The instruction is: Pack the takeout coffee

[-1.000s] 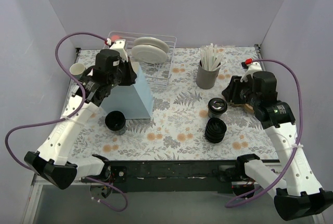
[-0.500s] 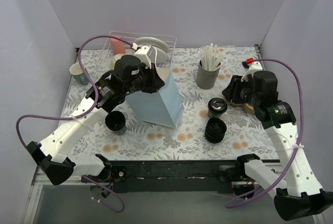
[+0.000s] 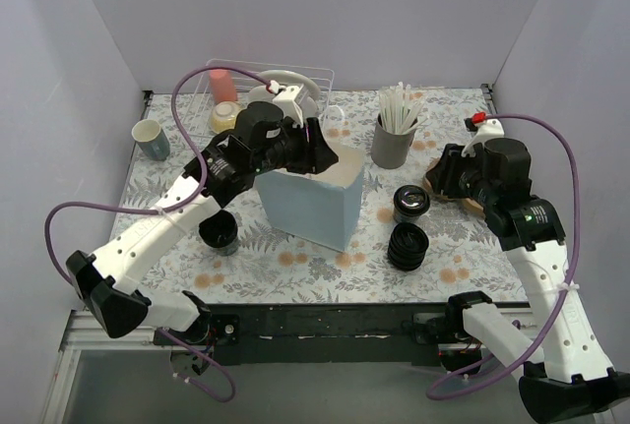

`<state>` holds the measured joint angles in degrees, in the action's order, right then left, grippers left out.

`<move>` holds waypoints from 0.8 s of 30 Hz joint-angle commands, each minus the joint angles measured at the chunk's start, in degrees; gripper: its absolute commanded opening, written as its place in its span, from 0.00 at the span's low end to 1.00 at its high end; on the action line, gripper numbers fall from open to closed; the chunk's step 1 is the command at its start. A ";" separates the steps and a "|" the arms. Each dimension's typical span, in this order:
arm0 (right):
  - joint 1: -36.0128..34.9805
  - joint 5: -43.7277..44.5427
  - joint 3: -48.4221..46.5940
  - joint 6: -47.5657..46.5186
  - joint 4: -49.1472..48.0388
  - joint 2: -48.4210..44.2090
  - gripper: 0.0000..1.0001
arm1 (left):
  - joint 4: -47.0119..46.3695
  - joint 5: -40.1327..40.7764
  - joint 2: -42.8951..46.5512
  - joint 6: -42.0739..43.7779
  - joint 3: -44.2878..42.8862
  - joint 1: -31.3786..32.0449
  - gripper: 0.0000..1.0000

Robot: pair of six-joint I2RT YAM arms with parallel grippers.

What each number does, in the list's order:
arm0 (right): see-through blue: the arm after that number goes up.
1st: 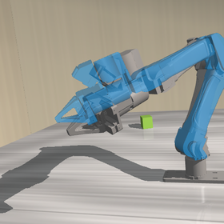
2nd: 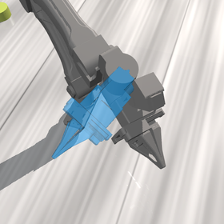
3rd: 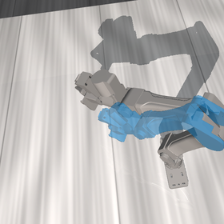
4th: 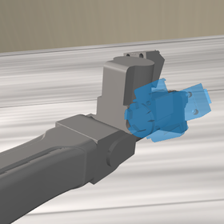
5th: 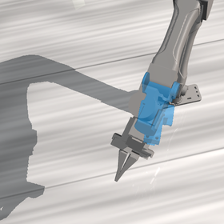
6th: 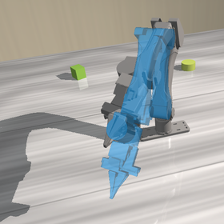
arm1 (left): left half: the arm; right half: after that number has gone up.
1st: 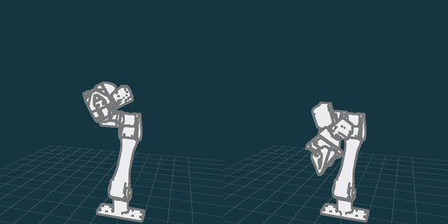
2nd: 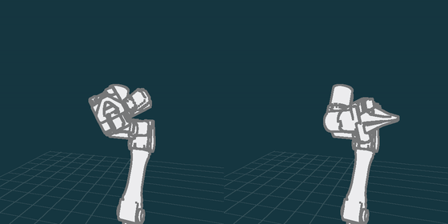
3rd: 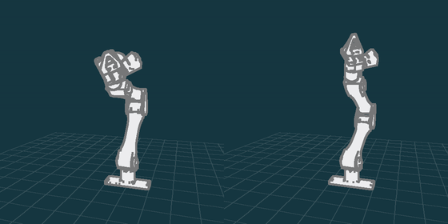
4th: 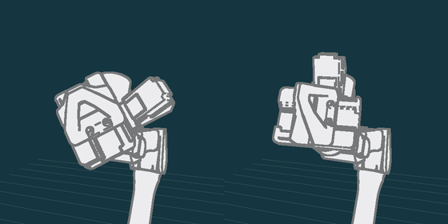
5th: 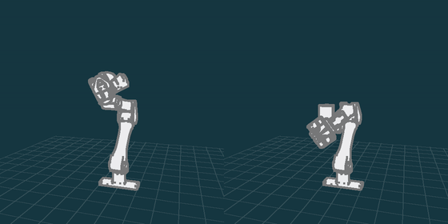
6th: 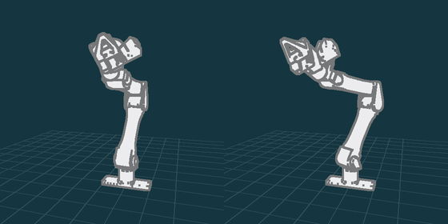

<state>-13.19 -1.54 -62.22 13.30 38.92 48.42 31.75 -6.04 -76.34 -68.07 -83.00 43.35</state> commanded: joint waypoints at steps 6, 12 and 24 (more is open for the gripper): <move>0.09 4.08 -0.71 -0.03 -1.82 -0.88 0.47 | 11.10 -3.12 -4.78 5.48 -17.34 0.24 0.74; 0.18 6.90 0.34 1.29 -3.06 -0.35 0.47 | 21.42 23.21 -3.49 10.06 -22.31 0.15 0.77; 0.18 18.59 -1.85 -0.38 -3.14 9.04 0.57 | 16.07 20.11 5.76 6.64 -0.41 -13.73 0.77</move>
<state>-13.19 11.11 -62.04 13.58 38.76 54.06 48.66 15.38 -73.73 -61.12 -85.03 33.74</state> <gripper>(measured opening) 0.532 0.763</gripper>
